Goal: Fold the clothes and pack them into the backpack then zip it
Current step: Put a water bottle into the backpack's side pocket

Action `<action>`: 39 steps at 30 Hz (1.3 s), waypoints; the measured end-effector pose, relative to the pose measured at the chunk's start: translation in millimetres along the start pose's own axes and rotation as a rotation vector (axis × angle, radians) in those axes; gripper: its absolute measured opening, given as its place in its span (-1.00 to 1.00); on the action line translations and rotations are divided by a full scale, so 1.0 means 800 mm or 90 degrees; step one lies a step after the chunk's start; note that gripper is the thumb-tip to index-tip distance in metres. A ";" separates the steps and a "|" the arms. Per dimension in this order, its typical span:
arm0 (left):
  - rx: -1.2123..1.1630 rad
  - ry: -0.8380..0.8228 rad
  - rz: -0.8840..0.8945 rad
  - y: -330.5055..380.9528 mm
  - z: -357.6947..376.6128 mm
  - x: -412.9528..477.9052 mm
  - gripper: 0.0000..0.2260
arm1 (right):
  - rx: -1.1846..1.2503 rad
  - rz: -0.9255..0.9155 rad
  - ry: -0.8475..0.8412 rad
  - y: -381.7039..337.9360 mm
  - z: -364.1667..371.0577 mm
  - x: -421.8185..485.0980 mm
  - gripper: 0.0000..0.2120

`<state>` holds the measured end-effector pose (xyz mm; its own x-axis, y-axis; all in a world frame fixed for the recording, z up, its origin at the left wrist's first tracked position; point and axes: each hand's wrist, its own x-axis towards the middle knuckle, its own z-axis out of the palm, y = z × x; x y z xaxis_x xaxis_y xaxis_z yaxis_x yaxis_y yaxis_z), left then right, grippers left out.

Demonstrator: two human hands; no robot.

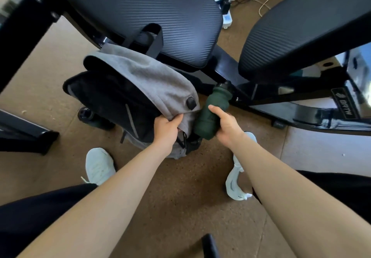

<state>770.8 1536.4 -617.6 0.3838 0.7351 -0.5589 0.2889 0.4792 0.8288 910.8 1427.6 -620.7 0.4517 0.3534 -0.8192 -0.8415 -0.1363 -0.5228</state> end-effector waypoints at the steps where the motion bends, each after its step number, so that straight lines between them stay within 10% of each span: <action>1: -0.003 0.006 -0.001 0.000 -0.002 0.000 -0.92 | -0.014 0.008 -0.009 -0.002 -0.003 0.001 -0.39; 5: -0.027 0.021 -0.002 0.001 -0.005 0.005 -0.93 | -0.056 0.096 -0.063 -0.009 -0.045 -0.011 -0.58; 11: -0.023 0.031 0.003 0.003 -0.009 0.008 -0.91 | -0.256 0.176 -0.462 0.008 -0.088 -0.013 -0.21; 14: -0.027 0.009 0.016 0.003 -0.013 0.009 -0.93 | -0.591 0.141 -0.486 0.017 -0.046 -0.011 -0.21; 20: -0.023 -0.039 0.025 0.014 -0.026 0.016 -0.87 | -1.433 -0.324 -0.377 0.037 -0.013 -0.024 -0.13; 39: 0.019 0.015 0.050 0.011 -0.033 0.015 -0.87 | -1.782 -0.479 -0.417 0.043 0.014 -0.038 -0.19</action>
<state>754.6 1562.5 -616.4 0.3853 0.7815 -0.4907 0.2848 0.4051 0.8688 864.5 1422.1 -611.2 -0.1118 0.6966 -0.7087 0.9683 0.2366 0.0799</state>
